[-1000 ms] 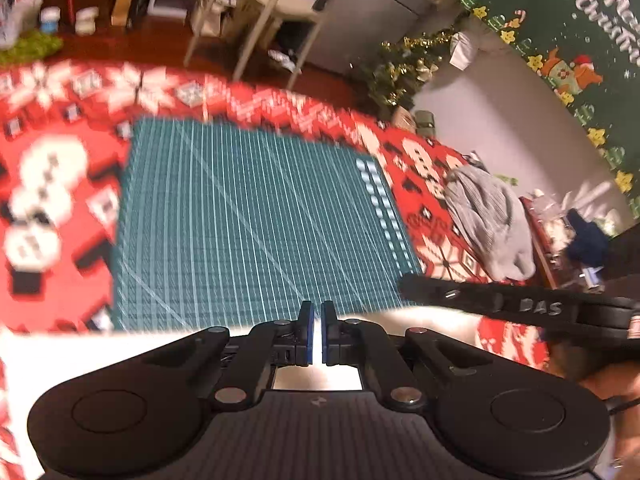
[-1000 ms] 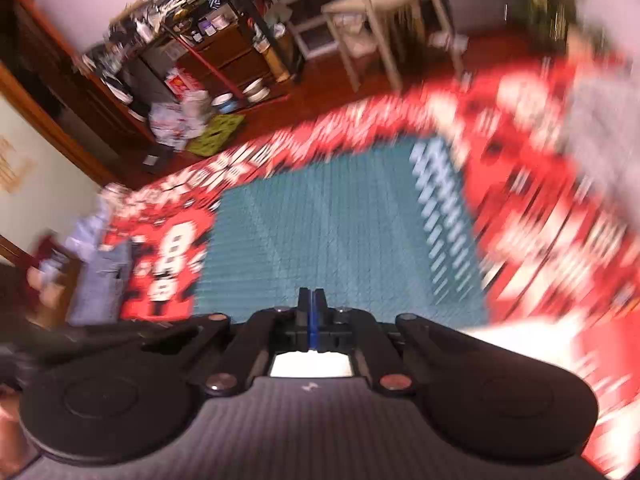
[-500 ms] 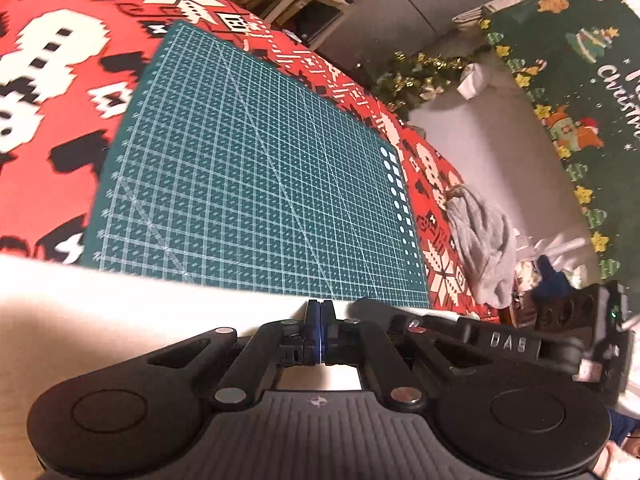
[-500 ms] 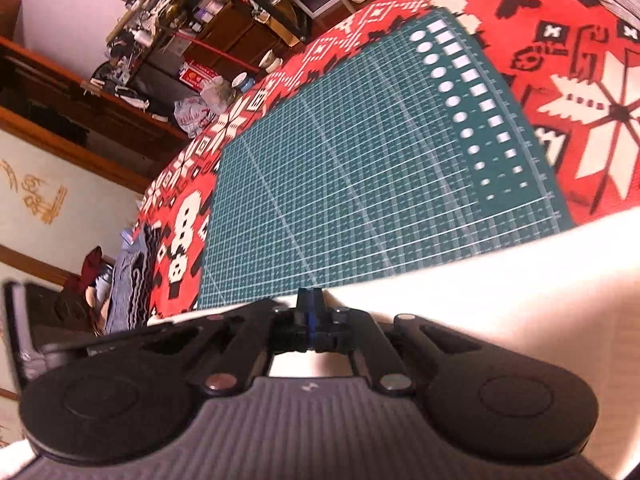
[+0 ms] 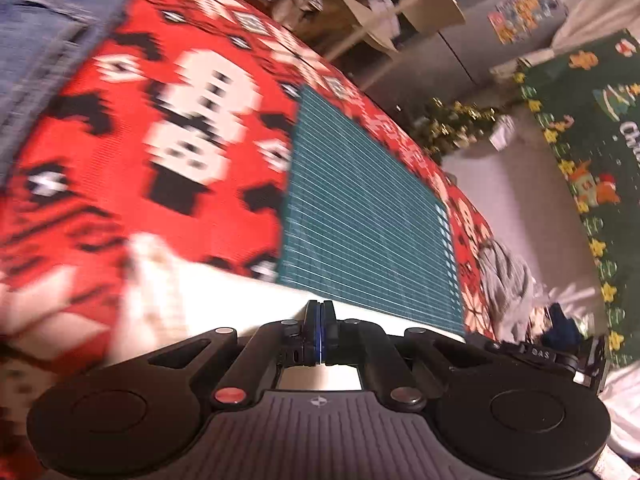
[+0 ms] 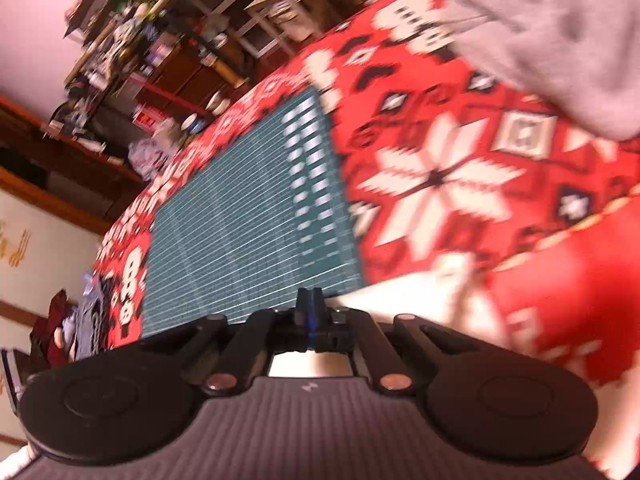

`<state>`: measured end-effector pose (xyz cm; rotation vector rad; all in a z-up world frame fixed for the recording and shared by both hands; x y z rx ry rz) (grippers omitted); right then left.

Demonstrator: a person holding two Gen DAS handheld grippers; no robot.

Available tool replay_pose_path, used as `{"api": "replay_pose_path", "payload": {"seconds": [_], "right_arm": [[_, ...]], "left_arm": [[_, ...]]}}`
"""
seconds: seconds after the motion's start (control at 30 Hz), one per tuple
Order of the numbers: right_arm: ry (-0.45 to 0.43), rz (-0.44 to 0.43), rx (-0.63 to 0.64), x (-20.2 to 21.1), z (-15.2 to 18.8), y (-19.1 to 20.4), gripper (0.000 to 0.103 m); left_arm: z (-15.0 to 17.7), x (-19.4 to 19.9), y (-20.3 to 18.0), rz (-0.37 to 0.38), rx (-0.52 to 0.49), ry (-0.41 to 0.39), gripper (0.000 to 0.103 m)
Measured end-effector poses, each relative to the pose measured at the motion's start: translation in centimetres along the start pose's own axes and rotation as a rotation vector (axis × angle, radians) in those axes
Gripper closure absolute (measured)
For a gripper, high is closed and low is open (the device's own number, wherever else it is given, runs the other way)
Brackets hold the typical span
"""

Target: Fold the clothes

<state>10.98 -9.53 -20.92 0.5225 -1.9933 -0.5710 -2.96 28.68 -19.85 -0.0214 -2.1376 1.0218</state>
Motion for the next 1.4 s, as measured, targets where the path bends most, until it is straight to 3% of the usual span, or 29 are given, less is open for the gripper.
{"api": "replay_pose_path", "payload": {"seconds": [0.27, 0.5, 0.73, 0.87, 1.17, 1.4], "right_arm": [[-0.079, 0.077, -0.032, 2.5, -1.8, -3.1, 0.101], [-0.067, 0.017, 0.087, 1.7, -1.4, 0.8, 0.098], [0.075, -0.119, 0.171, -1.1, 3.0, 6.7, 0.096], [0.139, -0.128, 0.202, -1.8, 5.2, 7.7, 0.096], [0.17, -0.113, 0.275, 1.5, 8.2, 6.4, 0.097], [0.184, -0.064, 0.436, 6.6, 11.3, 4.0, 0.097]], "left_arm": [[-1.6, 3.4, 2.8, -0.066, -0.012, -0.064, 0.101], [-2.8, 2.8, 0.2, -0.002, -0.04, -0.101, 0.1], [1.9, -0.6, -3.7, 0.069, -0.125, 0.065, 0.1], [4.3, -1.6, -5.2, 0.074, -0.215, 0.135, 0.1], [7.1, 2.0, -3.7, 0.062, -0.328, 0.163, 0.1], [10.8, 6.0, -2.6, 0.041, -0.438, 0.143, 0.1]]}}
Point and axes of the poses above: each gripper's, at about its wrist camera, not at the fingertips, and x roughly against the way its jaws point, y to its left, z to its underside, the point moved 4 cm from there along -x, roughly the way its jaws point, and after that the axes turned 6 degrees about -y, right-handed, at the moved point
